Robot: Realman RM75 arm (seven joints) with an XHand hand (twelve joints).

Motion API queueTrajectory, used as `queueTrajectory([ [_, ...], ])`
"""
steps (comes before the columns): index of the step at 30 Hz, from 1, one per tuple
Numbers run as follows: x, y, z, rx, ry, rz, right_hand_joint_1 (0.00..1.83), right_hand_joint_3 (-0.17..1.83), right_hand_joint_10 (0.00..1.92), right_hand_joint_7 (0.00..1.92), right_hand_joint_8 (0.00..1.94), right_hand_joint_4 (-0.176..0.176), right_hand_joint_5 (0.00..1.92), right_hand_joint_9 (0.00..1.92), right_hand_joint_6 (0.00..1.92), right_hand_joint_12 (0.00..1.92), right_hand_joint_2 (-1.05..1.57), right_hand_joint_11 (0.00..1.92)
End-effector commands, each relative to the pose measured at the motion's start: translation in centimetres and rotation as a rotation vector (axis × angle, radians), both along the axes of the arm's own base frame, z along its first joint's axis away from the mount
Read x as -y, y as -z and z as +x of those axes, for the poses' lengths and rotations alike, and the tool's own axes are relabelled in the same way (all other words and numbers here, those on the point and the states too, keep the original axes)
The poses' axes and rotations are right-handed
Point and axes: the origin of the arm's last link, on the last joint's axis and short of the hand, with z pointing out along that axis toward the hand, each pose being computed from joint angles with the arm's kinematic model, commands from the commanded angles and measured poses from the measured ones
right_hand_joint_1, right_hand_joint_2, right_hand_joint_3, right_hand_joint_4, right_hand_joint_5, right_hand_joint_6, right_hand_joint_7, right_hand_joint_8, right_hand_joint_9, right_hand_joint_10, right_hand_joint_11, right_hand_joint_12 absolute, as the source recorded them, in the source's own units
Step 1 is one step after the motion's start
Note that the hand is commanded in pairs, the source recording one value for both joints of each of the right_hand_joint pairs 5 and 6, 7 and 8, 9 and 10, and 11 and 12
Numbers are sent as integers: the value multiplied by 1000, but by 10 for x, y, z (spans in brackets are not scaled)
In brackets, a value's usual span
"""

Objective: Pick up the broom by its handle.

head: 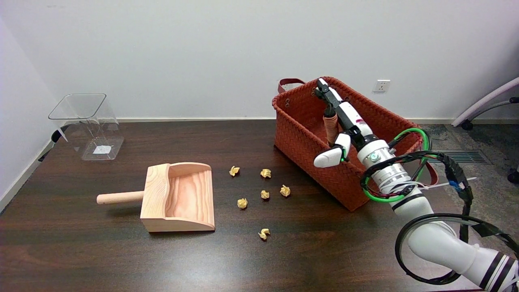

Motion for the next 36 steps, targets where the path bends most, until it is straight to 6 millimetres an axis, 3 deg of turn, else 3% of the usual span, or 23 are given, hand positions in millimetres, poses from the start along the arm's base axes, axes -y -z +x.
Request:
queueTrajectory([
  [1,1,1,-10,-4,33,0,859,668,30,359,359,0,30,30,30,30,-709,30],
  [4,0,1,-10,22,33,-2,852,673,139,675,675,0,139,139,139,139,-685,139],
  [7,0,-1,-9,77,28,-1,859,681,571,1280,1280,0,571,571,571,571,-669,571],
  [9,0,-2,-8,108,23,0,856,696,816,1482,1482,0,816,816,816,816,-666,816],
  [14,0,-4,-7,144,9,-6,853,651,1480,1815,1815,0,1480,1480,1480,1480,-578,1480],
  [18,0,-7,-6,163,-1,-22,853,621,1885,1920,1920,0,1885,1885,1885,1885,-527,1885],
  [29,-2,-17,2,252,-71,-61,891,594,1920,1920,1920,0,1920,1920,1920,1920,-497,1920],
  [36,-1,-20,9,256,-105,-76,932,697,1920,1920,1920,0,1920,1920,1920,1920,-511,1920],
])
